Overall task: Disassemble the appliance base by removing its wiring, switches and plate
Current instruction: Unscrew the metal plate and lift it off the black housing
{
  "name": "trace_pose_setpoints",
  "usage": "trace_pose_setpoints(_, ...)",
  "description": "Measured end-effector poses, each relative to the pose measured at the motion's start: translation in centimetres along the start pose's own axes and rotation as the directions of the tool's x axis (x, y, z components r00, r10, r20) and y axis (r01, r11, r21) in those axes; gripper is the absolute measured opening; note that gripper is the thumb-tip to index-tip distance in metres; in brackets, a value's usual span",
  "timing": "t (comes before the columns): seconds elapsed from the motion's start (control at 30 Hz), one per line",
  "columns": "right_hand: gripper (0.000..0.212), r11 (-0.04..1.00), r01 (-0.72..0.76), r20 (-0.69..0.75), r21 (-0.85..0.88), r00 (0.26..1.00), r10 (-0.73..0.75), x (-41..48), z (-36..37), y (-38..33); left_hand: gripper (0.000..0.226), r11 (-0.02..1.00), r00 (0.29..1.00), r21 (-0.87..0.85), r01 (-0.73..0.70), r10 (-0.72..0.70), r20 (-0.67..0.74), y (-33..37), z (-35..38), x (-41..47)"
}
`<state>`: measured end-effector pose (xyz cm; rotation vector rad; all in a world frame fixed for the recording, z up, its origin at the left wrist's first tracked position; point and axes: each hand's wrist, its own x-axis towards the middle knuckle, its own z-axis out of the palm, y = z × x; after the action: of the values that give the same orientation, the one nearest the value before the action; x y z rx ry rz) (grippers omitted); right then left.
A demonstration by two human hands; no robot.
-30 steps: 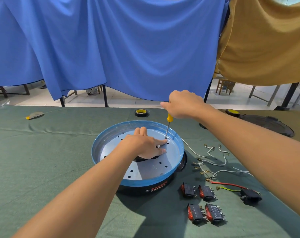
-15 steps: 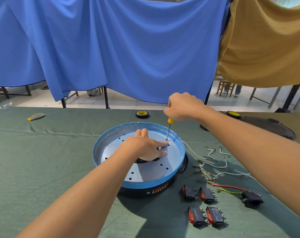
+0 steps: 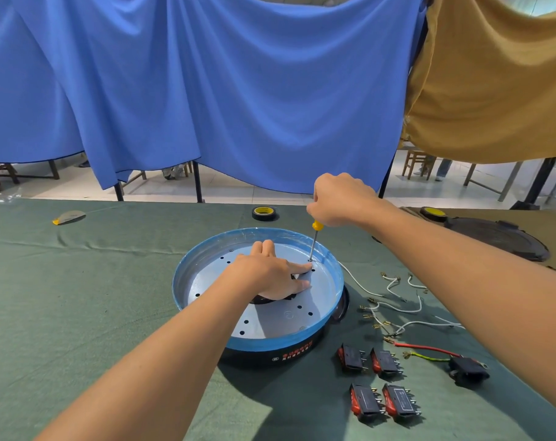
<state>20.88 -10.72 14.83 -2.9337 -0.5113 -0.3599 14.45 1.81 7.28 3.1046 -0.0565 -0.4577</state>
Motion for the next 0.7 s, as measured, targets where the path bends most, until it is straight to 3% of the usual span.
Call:
trace_pose_setpoints(0.07, 0.01, 0.999, 0.004, 0.031, 0.032, 1.0, -0.005, 0.06, -0.03, 0.07, 0.053, 1.0, 1.0, -0.002, -0.003, 0.003, 0.0, 0.02, 0.02, 0.01)
trace_pose_setpoints(0.23, 0.035, 1.0, 0.008, -0.005, 0.003, 1.0, -0.008, 0.05, 0.09, 0.24, 0.053, 1.0, 1.0, 0.001, -0.002, 0.002, 0.0, -0.06, 0.01, -0.12)
trace_pose_setpoints(0.37, 0.009, 0.999, 0.023, 0.038, 0.033, 0.999, -0.024, 0.32, 0.01, 0.31, 0.053, 1.0, 1.0, 0.005, -0.005, 0.005, 0.001, 0.04, -0.11, -0.22)
trace_pose_setpoints(0.53, 0.039, 1.0, 0.0, -0.032, 0.0, 0.999, 0.0, 0.15, 0.26, 0.17, 0.052, 1.0, 1.0, 0.007, -0.005, 0.005, 0.002, 0.01, -0.07, -0.22)
trace_pose_setpoints(0.63, 0.01, 0.999, 0.012, 0.012, 0.043, 1.0, -0.012, 0.24, 0.25, 0.19, 0.052, 1.0, 1.0, 0.002, -0.008, 0.008, 0.0, -0.04, -0.05, -0.28)
trace_pose_setpoints(0.7, 0.009, 0.998, 0.012, 0.036, 0.056, 0.999, -0.014, 0.15, -0.01, 0.14, 0.052, 1.0, 1.0, -0.001, -0.009, 0.009, -0.001, -0.05, -0.03, -0.29)
